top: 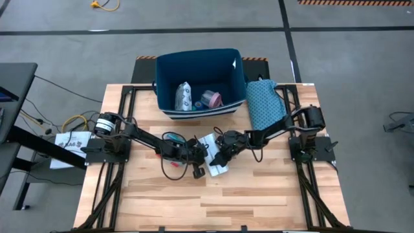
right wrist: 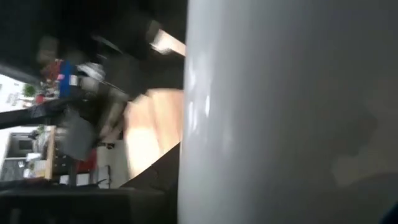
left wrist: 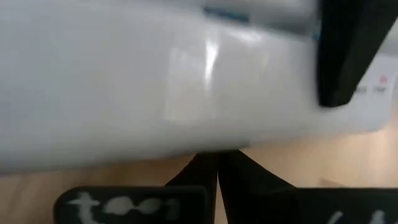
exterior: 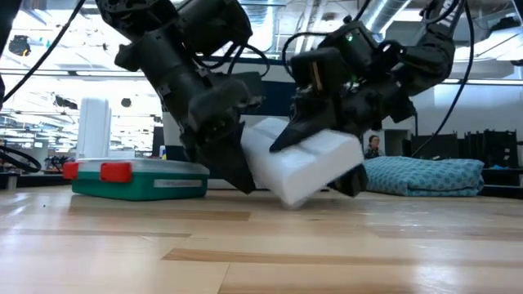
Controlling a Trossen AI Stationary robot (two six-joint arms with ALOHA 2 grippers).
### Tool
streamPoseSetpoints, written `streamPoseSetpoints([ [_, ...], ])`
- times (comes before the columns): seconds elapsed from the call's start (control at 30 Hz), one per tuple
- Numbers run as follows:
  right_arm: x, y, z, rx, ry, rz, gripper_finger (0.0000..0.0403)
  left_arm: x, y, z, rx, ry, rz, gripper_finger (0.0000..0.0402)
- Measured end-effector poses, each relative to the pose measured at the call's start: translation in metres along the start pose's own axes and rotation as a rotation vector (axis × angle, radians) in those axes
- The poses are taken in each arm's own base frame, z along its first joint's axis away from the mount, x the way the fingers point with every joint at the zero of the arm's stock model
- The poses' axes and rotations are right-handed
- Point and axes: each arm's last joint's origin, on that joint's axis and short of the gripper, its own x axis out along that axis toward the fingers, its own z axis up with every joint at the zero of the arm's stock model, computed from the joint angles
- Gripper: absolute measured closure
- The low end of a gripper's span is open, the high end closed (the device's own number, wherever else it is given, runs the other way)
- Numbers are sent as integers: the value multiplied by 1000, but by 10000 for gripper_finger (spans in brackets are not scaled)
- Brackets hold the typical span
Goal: Pack medical supplies into shirt
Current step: Put the pill organizer into the blue patterned shirt
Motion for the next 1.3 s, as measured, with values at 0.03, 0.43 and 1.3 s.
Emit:
streamPoseSetpoints([
  [0.03, -1, 3, 1, -5, -4, 10, 259, -2, -1, 1, -3, -1, -13, 401],
  [0.43, -30, 42, 0, -47, -54, 12, 272, -38, -7, 21, -9, -77, -132, 401],
  [1.3, -186, 172, 66, -506, -654, 39, 268, -155, -9, 62, -100, -406, -354, 401],
])
